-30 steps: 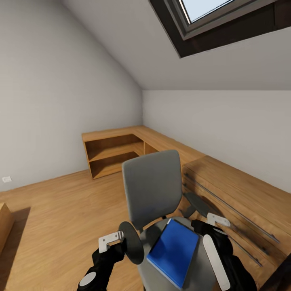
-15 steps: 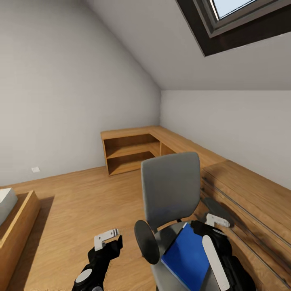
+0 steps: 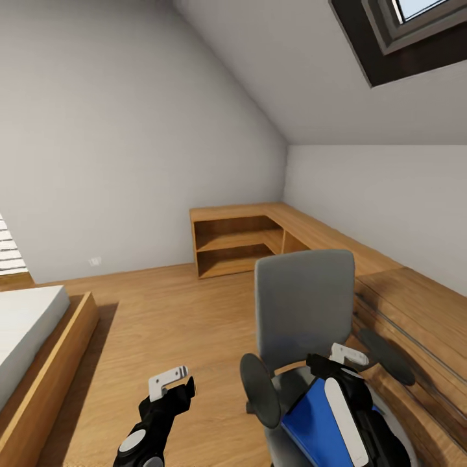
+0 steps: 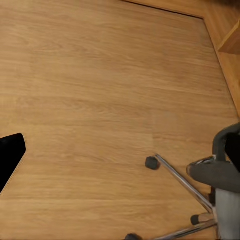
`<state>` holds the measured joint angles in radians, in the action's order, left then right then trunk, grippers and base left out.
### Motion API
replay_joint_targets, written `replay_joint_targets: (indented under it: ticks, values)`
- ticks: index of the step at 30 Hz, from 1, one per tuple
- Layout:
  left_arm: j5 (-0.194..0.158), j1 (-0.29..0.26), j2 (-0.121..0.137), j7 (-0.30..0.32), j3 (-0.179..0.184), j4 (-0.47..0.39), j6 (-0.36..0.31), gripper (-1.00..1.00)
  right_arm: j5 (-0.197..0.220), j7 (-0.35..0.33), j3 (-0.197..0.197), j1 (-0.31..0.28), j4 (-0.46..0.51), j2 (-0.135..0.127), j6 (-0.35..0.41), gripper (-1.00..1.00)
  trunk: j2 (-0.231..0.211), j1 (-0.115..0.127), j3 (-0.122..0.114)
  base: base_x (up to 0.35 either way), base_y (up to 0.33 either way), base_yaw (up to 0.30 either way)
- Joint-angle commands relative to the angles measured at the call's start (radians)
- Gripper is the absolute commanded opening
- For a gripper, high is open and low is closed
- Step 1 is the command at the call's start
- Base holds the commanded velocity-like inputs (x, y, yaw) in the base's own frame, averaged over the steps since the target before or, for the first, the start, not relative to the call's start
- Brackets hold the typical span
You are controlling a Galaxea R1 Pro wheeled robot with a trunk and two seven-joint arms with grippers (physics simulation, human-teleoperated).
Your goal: In the bedroom, organize the workspace by keeping the computer under the desk, ensuring the monitor is on the desk, placing the keyboard on the desk next to the monitor, placing the mouse on the desk next to the keyboard, moving the folder from the swivel chair onto the desk next to the mouse, stacking the notebook on top of the folder with the pen on top of the notebook, and positioning the swivel chair next to the desk.
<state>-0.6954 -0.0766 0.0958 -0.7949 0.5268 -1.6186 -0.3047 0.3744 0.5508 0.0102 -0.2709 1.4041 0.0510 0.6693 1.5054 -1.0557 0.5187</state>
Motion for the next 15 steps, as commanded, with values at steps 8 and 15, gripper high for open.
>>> replay_joint_targets:
  ticks: [8, 15]
  values:
    - [-0.005, -0.001, 0.001, -0.007, 0.001, 0.000, -0.005, 1.00, 0.011, 0.005, 0.000, -0.001, -0.005, -0.002, 0.001, 1.00, 0.001, 0.000, 0.001, 0.000, 0.000, 0.085]
    - [-0.005, -0.001, 0.001, -0.007, 0.002, 0.000, -0.005, 1.00, 0.009, 0.003, 0.012, -0.001, -0.080, -0.007, -0.032, 1.00, 0.001, 0.000, 0.001, 0.000, 0.000, 0.011]
